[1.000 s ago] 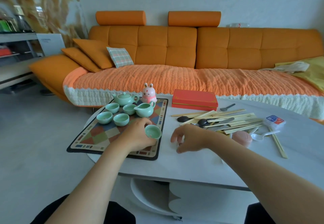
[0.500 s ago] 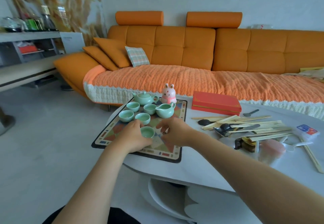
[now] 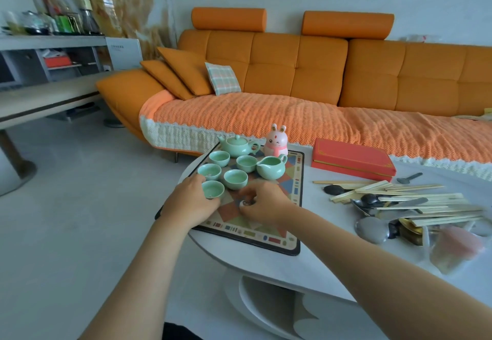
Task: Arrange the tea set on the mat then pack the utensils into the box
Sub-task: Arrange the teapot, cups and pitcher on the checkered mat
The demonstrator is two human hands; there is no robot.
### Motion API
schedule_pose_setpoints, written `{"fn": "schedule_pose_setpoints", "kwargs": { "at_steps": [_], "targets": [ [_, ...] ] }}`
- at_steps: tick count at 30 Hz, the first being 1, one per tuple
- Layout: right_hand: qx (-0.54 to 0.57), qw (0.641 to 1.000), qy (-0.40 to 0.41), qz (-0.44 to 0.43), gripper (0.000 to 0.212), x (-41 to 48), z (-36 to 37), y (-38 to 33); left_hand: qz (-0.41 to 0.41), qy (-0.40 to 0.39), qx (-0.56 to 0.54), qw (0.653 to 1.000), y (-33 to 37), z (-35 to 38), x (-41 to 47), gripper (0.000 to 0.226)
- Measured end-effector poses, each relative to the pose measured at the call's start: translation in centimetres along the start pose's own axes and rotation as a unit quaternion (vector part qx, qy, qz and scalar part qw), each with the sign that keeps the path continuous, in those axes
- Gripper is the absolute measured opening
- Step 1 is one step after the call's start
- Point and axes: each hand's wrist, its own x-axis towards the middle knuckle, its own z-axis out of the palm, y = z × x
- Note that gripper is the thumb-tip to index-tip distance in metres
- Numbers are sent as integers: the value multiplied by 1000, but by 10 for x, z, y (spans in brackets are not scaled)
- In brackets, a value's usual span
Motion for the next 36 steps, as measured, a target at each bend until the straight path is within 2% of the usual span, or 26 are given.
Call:
{"fn": "schedule_pose_setpoints", "kwargs": {
  "at_steps": [2,7,11,14,16,19,21,25,30,33,36],
  "targets": [
    [14,1000,-5,3,25,3,4,-4,-20,1,10,1000,1,0,1,44],
    [3,1000,-9,8,26,4,7,-3,-25,-6,38,999,1,0,1,49],
    [5,1000,-20,9,22,0,1,-3,-16,12,65,998,9,-2,-2,61],
    [8,999,-37,8,19,-5,0,-6,31,75,34,996,29,-6,-2,53],
    [0,999,-44,0,20,-10,-6,-5,67,85,0,994,46,-4,-3,47],
    [-14,999,-44,-5,38,-24,-34,6,107,73,-57,990,77,5,-4,38],
    [-27,999,-17,0,41,-39,-62,21,129,58,-77,987,102,16,-6,31],
    [-60,997,43,5,30,-77,-121,59,156,-13,-115,981,158,49,-12,20],
    [-64,990,105,75,25,-138,-177,118,227,-110,-117,960,232,92,-31,9],
    [-59,988,70,128,32,-173,-198,145,255,-168,-127,944,267,110,-46,13],
    [-92,983,-2,158,53,-194,-206,163,267,-223,-112,931,291,123,-63,25]
  ]
}}
